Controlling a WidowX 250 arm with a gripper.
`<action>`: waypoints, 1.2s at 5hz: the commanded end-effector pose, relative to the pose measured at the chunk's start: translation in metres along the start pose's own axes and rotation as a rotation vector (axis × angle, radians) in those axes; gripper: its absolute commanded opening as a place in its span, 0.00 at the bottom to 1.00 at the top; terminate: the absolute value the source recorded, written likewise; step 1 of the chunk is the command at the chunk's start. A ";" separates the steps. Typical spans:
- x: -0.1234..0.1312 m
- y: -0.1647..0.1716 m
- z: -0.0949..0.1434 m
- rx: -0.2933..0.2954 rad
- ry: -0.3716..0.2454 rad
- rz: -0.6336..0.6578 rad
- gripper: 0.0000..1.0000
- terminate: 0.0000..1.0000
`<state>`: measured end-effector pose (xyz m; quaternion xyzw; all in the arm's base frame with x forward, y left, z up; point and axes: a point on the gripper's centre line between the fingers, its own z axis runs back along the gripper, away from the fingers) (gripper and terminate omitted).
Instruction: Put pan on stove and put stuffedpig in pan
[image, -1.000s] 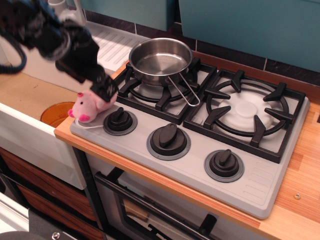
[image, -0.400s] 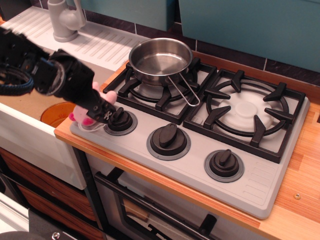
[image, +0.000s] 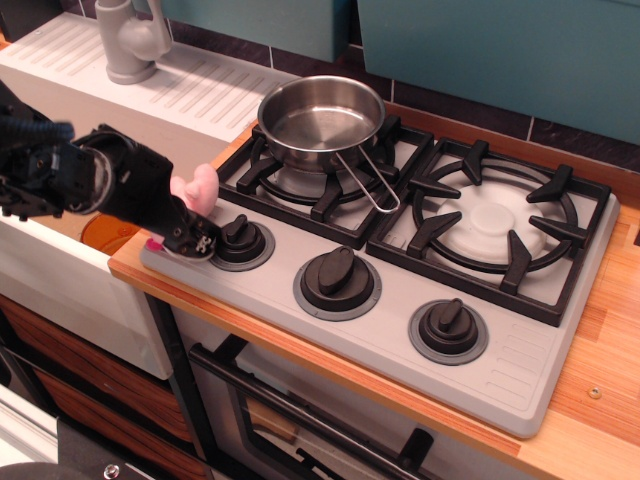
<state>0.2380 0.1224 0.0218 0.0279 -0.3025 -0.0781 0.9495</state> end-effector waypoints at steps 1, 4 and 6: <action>0.020 0.010 -0.002 0.026 0.036 0.001 0.00 0.00; 0.076 0.014 0.060 0.124 0.226 -0.024 0.00 0.00; 0.135 -0.002 0.065 0.112 0.267 -0.005 0.00 0.00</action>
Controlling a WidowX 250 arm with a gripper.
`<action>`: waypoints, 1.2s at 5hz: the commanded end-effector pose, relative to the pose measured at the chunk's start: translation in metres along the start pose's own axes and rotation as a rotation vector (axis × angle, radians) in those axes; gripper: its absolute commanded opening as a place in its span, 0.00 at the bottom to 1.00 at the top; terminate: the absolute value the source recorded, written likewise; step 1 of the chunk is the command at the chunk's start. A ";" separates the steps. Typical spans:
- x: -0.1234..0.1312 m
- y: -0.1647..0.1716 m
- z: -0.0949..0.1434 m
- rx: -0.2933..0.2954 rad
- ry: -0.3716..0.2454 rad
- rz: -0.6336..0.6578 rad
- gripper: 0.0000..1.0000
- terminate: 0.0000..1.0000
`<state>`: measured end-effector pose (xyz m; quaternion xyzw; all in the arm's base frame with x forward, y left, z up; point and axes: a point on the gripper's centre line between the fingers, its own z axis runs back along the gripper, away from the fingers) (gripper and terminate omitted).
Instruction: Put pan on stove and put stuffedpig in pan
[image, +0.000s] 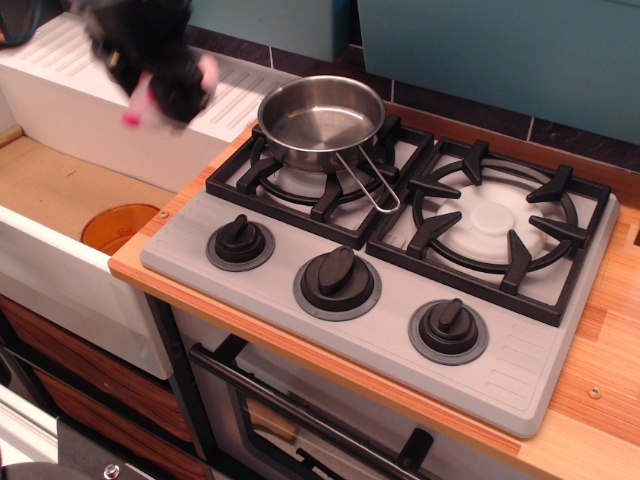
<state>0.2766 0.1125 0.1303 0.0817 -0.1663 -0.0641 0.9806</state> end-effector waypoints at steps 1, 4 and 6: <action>0.054 -0.014 0.004 0.006 -0.027 -0.003 0.00 0.00; 0.090 -0.037 -0.028 -0.037 -0.074 -0.036 1.00 0.00; 0.090 -0.036 -0.020 -0.038 -0.085 -0.036 1.00 0.00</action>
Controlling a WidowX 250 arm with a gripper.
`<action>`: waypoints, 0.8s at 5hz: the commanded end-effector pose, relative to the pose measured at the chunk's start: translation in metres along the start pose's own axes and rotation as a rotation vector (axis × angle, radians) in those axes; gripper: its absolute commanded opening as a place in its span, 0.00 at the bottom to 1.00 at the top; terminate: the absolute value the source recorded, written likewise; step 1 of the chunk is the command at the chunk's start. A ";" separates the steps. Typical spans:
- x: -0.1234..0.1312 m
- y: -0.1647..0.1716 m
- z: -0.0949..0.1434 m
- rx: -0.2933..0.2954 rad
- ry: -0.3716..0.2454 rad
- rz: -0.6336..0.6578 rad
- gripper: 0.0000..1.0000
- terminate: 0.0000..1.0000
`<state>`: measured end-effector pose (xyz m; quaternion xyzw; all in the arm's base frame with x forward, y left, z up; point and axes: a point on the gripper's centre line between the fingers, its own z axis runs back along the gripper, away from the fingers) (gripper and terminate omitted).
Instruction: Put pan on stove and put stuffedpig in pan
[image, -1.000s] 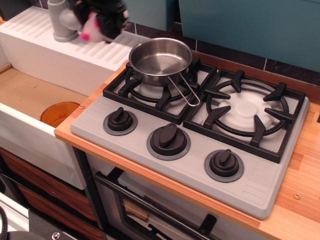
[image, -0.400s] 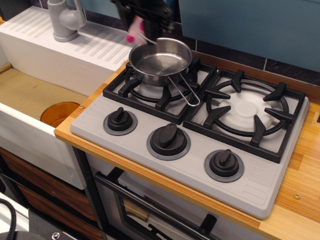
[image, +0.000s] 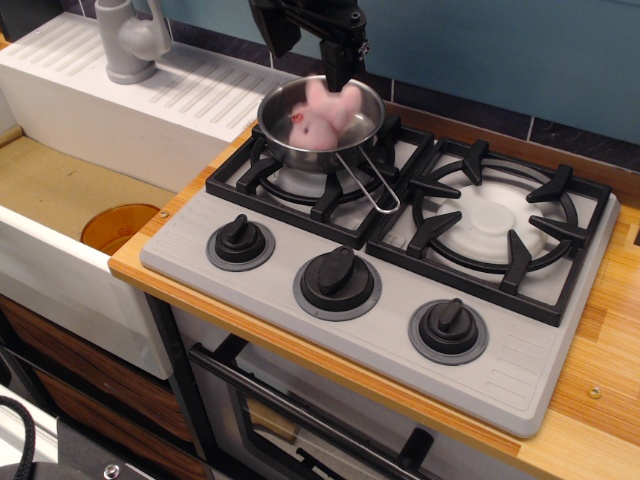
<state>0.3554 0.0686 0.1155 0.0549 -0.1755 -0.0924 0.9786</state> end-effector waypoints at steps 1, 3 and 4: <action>0.016 0.000 0.022 0.040 -0.043 0.014 1.00 0.00; 0.022 -0.010 0.036 0.046 -0.034 0.031 1.00 0.00; 0.028 -0.013 0.041 0.056 -0.032 0.031 1.00 0.00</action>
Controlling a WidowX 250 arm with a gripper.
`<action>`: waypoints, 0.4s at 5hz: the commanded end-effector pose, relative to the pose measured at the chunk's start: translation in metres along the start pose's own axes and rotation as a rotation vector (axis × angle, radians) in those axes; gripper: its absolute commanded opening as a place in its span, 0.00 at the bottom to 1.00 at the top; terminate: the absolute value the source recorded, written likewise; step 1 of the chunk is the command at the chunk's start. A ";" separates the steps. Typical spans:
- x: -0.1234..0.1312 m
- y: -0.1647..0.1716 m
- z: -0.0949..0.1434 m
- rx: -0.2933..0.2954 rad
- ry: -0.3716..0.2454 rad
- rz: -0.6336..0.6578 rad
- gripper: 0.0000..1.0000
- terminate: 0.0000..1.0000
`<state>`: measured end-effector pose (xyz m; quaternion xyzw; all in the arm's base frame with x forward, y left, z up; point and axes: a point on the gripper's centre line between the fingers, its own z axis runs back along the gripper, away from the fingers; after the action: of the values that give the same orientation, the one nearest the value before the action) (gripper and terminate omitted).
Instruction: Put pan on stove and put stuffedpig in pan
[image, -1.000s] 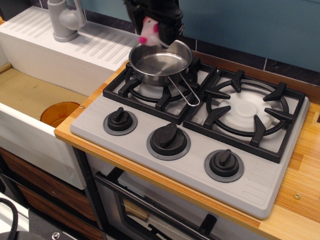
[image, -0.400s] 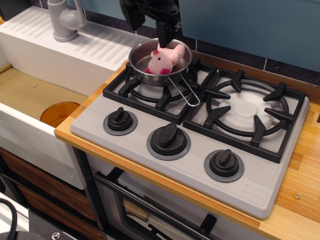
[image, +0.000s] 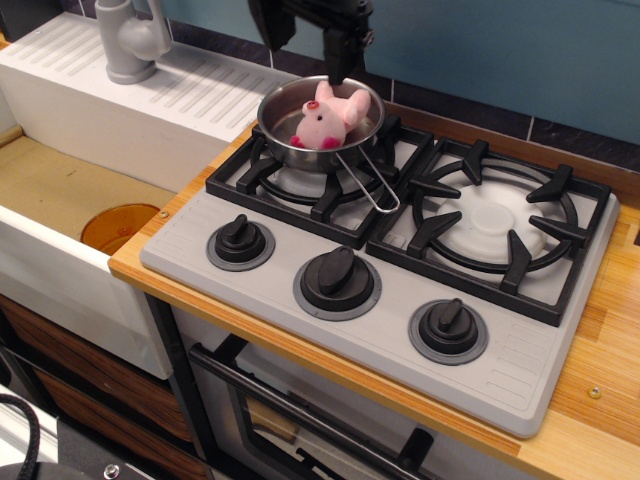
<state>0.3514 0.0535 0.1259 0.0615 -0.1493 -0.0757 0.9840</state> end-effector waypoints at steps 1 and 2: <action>0.030 -0.008 0.033 0.043 -0.085 0.012 1.00 0.00; 0.034 -0.015 0.032 0.039 -0.078 0.018 1.00 0.00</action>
<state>0.3612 0.0327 0.1451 0.0702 -0.1573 -0.0696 0.9826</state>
